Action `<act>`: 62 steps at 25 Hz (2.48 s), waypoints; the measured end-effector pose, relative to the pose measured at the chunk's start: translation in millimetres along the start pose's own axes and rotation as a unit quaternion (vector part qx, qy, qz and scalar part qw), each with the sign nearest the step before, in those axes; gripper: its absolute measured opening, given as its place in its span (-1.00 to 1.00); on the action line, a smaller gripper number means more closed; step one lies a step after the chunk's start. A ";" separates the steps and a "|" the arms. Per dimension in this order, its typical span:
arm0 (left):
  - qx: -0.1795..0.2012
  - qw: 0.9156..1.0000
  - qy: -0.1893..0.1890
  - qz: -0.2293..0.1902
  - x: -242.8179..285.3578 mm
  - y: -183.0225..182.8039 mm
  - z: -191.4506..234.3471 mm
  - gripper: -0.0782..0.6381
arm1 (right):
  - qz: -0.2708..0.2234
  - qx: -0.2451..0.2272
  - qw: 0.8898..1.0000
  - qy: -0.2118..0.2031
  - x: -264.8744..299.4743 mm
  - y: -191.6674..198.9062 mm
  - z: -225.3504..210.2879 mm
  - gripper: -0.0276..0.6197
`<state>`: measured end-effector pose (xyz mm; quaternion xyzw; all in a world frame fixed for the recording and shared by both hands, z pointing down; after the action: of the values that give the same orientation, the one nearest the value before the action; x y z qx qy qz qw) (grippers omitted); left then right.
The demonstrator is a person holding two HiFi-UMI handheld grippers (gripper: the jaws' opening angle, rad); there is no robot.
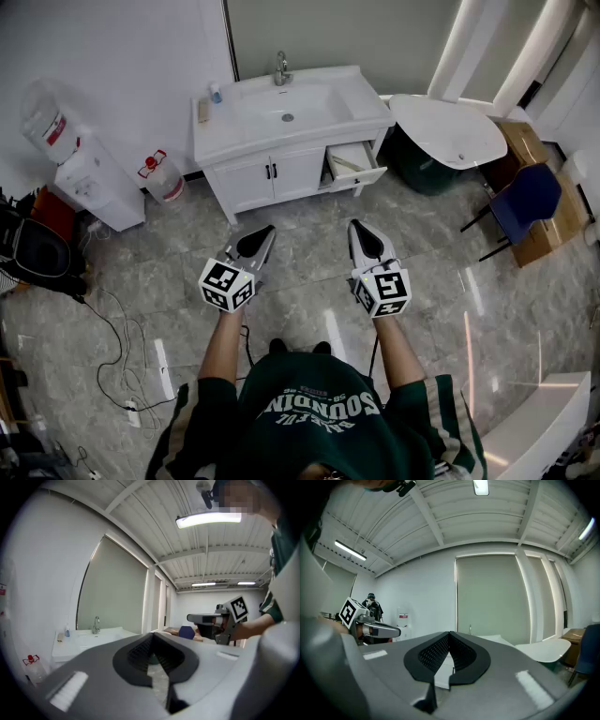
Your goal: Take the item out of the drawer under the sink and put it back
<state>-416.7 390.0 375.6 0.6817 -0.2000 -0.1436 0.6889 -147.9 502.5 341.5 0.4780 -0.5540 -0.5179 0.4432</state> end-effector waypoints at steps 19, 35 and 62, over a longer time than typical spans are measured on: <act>-0.003 1.000 0.011 0.009 16.1 3.6 -15.8 -0.64 | 0.022 0.015 1.000 -0.001 -2.8 8.1 -9.8 -0.92; -0.011 1.000 0.015 0.023 73.1 14.5 -66.7 -0.64 | 0.036 0.025 0.999 -0.010 -30.9 19.3 -73.3 -0.92; -0.036 0.995 0.092 0.023 306.4 20.2 114.0 -0.64 | 0.059 0.018 0.998 0.034 206.3 10.5 -188.8 -0.92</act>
<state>-202.7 145.9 419.1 0.6620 -0.1466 -0.0716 0.7315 6.6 270.3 364.4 0.4699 -0.5752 -0.4641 0.4827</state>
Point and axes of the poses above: the fingertips, and each gripper's own axes: x forward along the fingers, z to its left, y out of its underside, the point moved 10 cm from there along -x, backward along the fingers, and after that the axes turned 4 degrees about x, right-handed, at the moved point
